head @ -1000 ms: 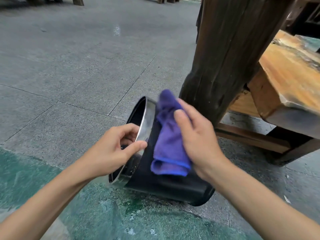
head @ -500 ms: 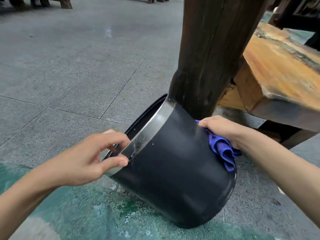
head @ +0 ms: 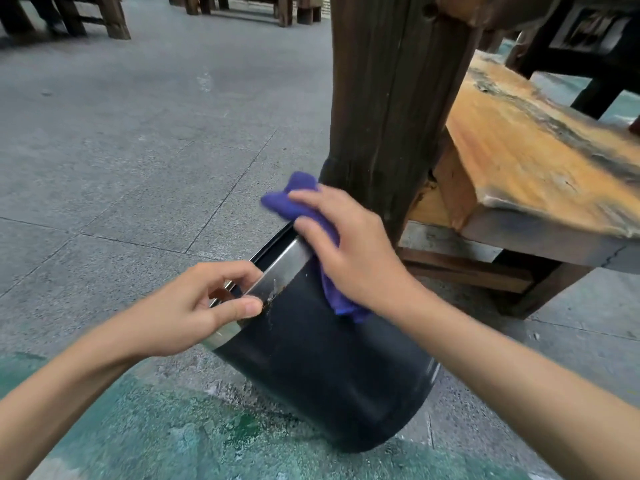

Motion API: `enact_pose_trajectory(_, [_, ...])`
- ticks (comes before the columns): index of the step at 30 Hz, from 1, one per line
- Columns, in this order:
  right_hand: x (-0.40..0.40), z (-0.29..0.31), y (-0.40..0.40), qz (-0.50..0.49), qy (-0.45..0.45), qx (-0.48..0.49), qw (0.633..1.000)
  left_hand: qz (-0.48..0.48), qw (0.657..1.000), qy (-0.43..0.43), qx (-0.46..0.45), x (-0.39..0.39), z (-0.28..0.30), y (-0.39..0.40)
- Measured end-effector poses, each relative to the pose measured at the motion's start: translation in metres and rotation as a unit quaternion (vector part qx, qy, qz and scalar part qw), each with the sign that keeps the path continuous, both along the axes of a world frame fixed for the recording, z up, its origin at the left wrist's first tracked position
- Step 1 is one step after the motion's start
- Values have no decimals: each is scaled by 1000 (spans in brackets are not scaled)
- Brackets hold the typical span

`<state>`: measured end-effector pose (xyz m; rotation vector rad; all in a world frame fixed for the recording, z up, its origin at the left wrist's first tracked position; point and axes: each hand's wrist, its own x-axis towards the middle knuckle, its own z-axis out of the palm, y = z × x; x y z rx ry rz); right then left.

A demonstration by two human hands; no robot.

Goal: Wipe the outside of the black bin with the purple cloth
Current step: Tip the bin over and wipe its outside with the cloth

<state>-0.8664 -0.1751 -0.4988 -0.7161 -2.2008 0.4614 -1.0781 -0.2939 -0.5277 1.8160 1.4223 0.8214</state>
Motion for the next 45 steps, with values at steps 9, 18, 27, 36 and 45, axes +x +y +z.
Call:
enact_pose_trajectory(9, [39,-90,-58,192,-130,133,964,0,996,-87,-2,2,0,9])
enact_pose_trajectory(18, [34,-80,-24,242,-103,254,931,16,998,-56,13,6,4,13])
enact_pose_trajectory(27, [51,-51,37,-185,60,-128,973,53,990,-127,5,28,6,1])
enact_pose_trajectory(36, [74,-60,30,-331,242,-376,831,58,994,-92,17,78,24,34])
enact_pose_trajectory(45, [99,-58,25,-350,402,-508,677,-156,955,244,61,86,53,54])
